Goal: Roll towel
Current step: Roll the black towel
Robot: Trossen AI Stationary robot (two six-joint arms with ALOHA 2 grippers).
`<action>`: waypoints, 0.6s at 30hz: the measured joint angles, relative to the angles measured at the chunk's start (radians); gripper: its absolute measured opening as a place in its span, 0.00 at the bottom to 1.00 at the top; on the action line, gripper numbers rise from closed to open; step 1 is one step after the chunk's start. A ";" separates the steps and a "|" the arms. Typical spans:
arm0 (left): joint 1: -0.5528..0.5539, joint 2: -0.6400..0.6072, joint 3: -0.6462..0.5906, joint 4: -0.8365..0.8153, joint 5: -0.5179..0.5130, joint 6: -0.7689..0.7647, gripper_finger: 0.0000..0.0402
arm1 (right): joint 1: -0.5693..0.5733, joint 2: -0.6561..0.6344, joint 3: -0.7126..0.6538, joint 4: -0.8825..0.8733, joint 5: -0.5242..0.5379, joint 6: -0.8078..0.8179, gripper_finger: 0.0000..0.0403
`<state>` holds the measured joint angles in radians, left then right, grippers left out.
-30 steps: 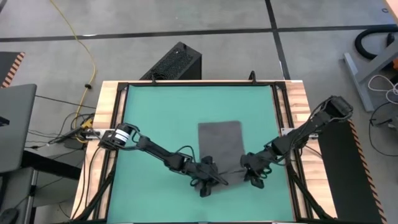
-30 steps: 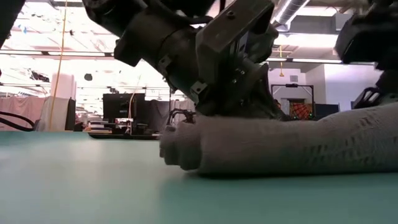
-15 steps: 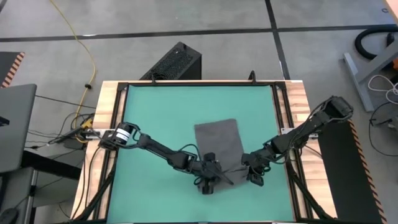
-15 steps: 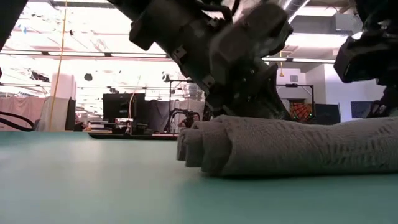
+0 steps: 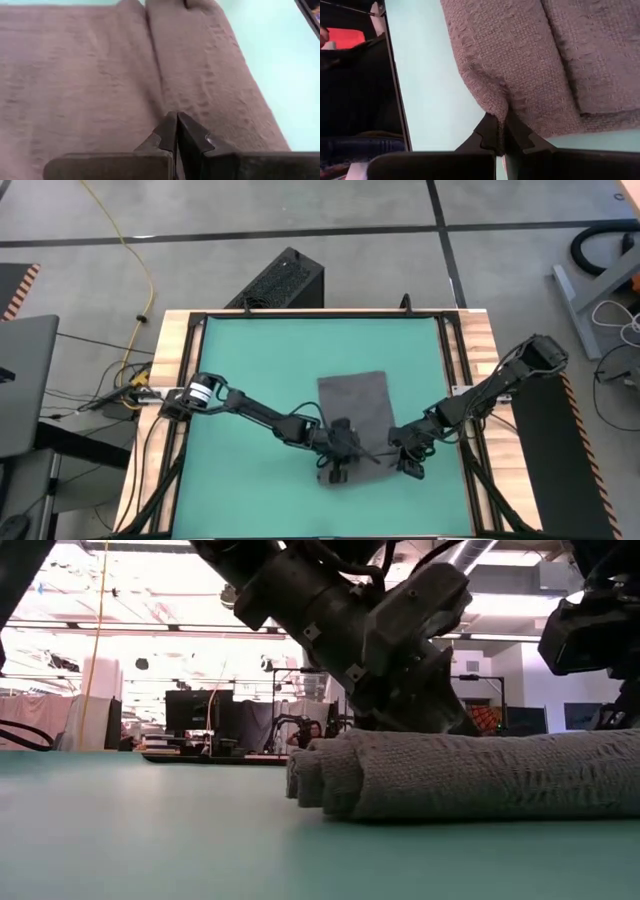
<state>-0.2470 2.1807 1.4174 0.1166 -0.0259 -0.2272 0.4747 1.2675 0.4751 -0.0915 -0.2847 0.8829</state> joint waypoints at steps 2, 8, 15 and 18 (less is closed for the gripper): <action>-0.009 0.013 0.000 0.012 0.014 -0.012 0.00 | -0.006 0.000 0.000 0.004 -0.004 0.007 0.06; -0.025 0.041 0.000 0.009 0.006 -0.062 0.00 | -0.038 0.000 0.000 0.014 -0.035 0.047 0.07; -0.033 0.074 0.002 0.009 0.039 -0.114 0.00 | -0.107 0.000 -0.001 0.005 -0.098 0.055 0.06; -0.038 0.076 0.002 0.013 0.084 -0.132 0.00 | -0.157 0.000 0.000 -0.015 -0.115 0.051 0.07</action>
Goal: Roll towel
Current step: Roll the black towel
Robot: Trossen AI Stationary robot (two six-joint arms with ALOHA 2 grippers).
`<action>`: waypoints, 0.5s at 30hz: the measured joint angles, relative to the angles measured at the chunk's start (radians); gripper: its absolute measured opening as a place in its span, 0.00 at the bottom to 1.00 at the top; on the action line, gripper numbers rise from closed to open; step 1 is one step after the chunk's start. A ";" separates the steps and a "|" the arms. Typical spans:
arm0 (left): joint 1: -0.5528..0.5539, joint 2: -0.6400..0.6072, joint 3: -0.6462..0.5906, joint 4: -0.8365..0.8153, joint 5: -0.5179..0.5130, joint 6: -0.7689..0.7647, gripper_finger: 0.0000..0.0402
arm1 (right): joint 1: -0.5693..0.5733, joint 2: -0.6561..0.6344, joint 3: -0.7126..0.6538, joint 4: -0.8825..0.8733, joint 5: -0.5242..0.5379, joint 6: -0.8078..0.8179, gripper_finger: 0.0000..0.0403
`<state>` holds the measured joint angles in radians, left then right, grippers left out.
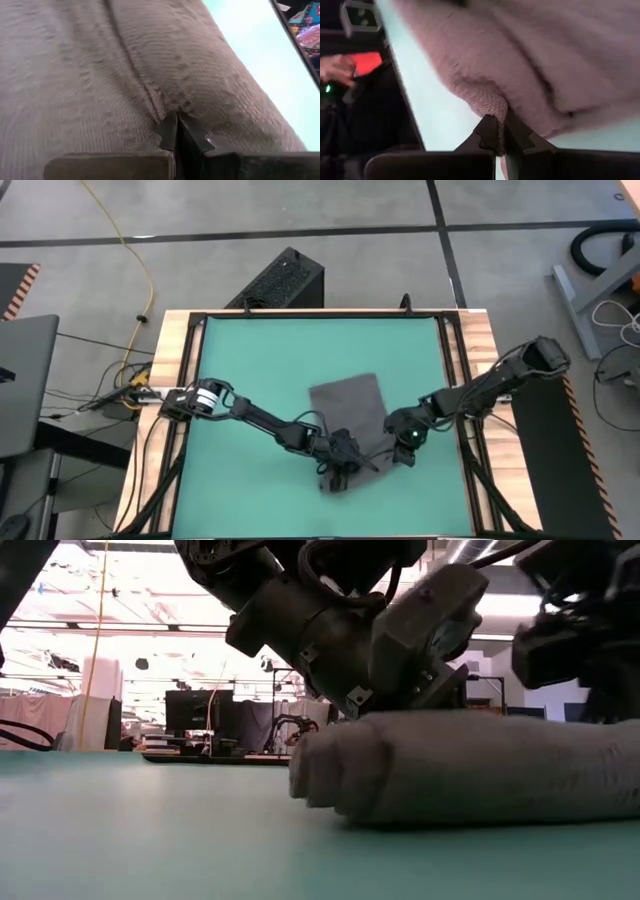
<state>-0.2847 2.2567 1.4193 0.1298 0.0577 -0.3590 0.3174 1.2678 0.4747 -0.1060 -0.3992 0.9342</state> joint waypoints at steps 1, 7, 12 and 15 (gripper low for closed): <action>-0.004 0.000 0.000 -0.005 0.002 -0.004 0.00 | -0.017 0.000 0.000 -0.014 0.000 0.000 0.07; -0.015 0.000 0.001 -0.023 0.050 -0.043 0.00 | -0.116 0.000 0.001 -0.058 -0.005 -0.053 0.07; -0.005 0.000 0.001 -0.025 0.058 -0.037 0.00 | -0.210 0.024 0.001 -0.034 -0.033 -0.123 0.07; 0.001 0.001 0.000 -0.025 0.064 -0.037 0.00 | -0.246 0.083 0.002 0.002 -0.046 -0.176 0.07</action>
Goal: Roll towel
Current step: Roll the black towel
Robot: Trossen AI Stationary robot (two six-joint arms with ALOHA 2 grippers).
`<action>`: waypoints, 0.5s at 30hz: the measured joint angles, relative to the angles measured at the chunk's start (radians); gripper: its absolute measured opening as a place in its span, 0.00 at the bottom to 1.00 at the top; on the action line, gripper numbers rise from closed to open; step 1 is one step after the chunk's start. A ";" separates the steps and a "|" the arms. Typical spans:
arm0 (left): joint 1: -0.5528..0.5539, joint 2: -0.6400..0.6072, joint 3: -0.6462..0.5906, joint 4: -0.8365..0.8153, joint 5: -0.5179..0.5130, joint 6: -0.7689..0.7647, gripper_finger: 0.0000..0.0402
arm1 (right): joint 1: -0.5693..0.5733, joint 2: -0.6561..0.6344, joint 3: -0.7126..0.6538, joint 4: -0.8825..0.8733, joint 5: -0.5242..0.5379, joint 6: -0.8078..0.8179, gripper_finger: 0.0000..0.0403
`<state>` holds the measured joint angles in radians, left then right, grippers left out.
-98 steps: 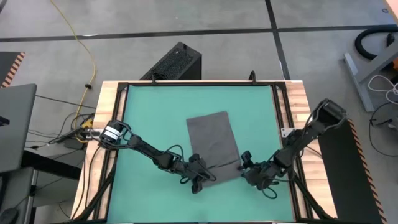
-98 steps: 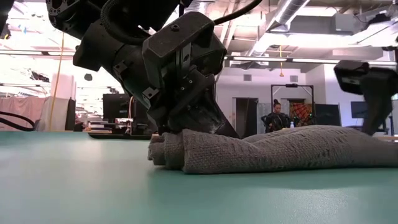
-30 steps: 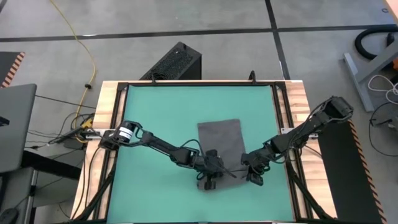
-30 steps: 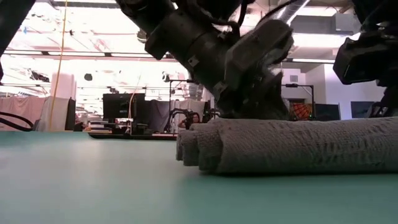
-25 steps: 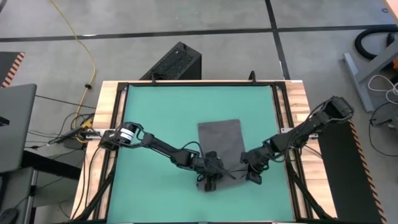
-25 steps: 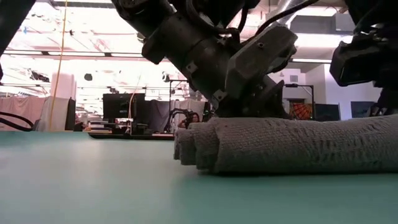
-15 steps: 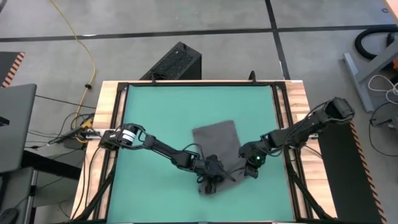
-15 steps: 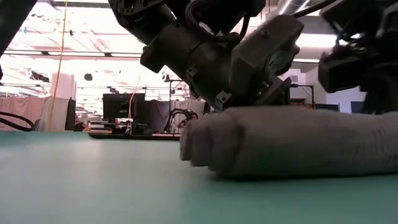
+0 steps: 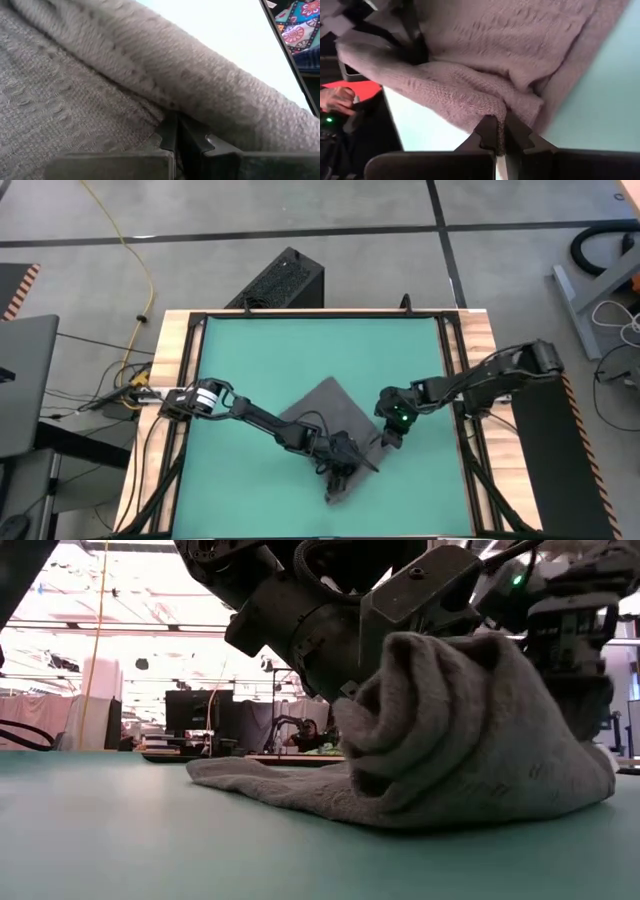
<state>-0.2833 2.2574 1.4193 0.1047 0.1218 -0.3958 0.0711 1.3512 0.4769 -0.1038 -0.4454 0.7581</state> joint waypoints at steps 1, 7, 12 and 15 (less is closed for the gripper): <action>0.002 0.000 0.000 0.000 0.000 0.000 0.00 | -0.008 0.025 0.000 0.015 -0.008 -0.018 0.07; 0.005 -0.003 0.000 -0.016 0.009 0.000 0.00 | -0.029 0.148 0.002 0.083 -0.020 -0.091 0.06; 0.003 -0.061 -0.004 -0.118 -0.055 0.018 0.00 | -0.028 0.214 0.005 0.116 -0.011 -0.121 0.06; 0.003 -0.125 -0.006 -0.210 -0.127 0.042 0.00 | -0.020 0.233 0.006 0.143 -0.004 -0.128 0.06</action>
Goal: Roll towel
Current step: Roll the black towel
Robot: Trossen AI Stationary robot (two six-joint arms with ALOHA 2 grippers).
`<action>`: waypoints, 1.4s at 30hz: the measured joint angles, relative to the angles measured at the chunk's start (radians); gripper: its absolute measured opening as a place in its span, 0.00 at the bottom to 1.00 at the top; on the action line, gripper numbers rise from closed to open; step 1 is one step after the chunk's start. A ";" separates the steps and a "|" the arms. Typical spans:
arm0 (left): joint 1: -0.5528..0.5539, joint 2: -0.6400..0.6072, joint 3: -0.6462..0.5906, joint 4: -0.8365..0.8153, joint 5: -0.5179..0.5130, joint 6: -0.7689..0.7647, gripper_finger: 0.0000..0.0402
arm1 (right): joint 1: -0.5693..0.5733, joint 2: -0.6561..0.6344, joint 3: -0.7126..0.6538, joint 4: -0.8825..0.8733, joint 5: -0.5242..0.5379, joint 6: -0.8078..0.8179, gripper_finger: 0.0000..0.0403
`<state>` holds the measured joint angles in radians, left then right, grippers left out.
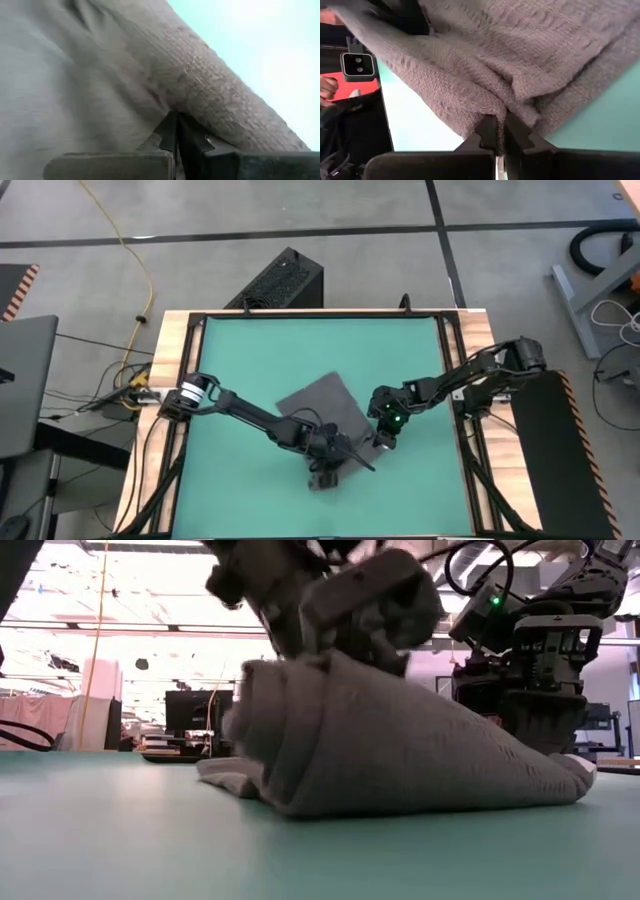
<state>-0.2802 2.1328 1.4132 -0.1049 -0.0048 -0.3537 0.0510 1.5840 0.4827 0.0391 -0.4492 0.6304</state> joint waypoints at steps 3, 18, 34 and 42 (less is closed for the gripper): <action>0.002 -0.050 0.000 -0.068 -0.019 0.013 0.00 | -0.002 0.001 -0.002 0.007 0.005 0.000 0.06; -0.021 -0.084 0.003 0.121 -0.087 0.113 0.00 | -0.001 0.000 -0.005 0.016 0.003 0.034 0.07; 0.013 -0.004 0.005 0.013 -0.062 0.046 0.00 | -0.018 0.008 0.000 0.103 -0.052 0.026 0.24; 0.013 0.020 -0.120 0.171 -0.052 -0.003 0.00 | -0.065 -0.068 0.011 0.003 -0.142 -0.024 0.41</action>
<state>-0.2672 2.1532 1.2931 0.0659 -0.0563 -0.3571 -0.0138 1.5161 0.4933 0.0420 -0.5914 0.6061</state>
